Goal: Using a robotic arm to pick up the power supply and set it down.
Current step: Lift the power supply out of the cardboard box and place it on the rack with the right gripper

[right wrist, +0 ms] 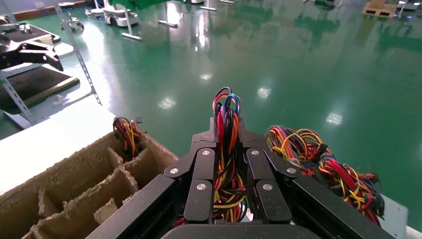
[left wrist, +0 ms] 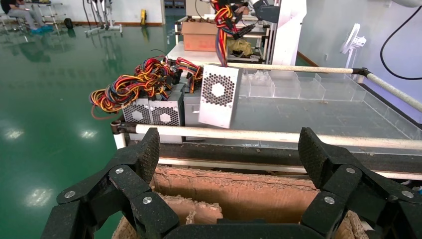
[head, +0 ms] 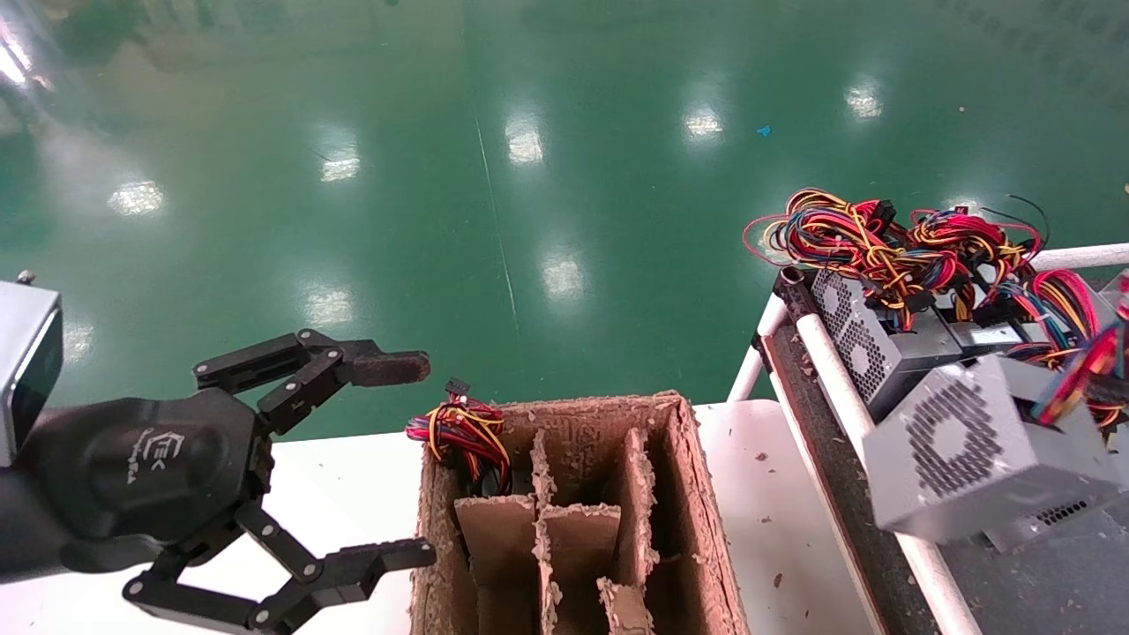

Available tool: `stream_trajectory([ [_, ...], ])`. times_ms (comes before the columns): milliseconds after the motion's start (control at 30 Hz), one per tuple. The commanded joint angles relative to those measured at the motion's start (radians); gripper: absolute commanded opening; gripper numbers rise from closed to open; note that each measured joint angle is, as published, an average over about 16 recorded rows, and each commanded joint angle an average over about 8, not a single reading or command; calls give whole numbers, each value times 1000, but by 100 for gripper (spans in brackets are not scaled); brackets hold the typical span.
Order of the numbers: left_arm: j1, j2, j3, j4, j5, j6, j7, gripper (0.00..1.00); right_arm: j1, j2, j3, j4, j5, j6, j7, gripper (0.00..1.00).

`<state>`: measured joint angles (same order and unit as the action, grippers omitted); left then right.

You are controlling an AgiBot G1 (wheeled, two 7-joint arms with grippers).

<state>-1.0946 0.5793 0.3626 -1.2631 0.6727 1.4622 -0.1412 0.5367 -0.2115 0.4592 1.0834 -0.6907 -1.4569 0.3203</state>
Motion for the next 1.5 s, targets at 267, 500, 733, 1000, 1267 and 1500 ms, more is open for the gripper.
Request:
stream_trajectory([
  [267, 0, 0, 0, 0, 0, 0, 0, 100, -144, -46, 279, -37, -133, -97, 24, 0],
  [500, 0, 0, 0, 0, 0, 0, 0, 100, -263, -122, 506, 47, -274, -103, 95, 0],
  [733, 0, 0, 0, 0, 0, 0, 0, 100, -333, -183, 625, 156, -352, -83, 162, 0],
  [1000, 0, 0, 0, 0, 0, 0, 0, 100, -343, -205, 599, 220, -374, -41, 183, 0],
  [1267, 0, 0, 0, 0, 0, 0, 0, 100, -306, -195, 496, 234, -362, 22, 164, 0],
  [1500, 0, 0, 0, 0, 0, 0, 0, 100, -263, -180, 388, 230, -357, 85, 136, 0],
])
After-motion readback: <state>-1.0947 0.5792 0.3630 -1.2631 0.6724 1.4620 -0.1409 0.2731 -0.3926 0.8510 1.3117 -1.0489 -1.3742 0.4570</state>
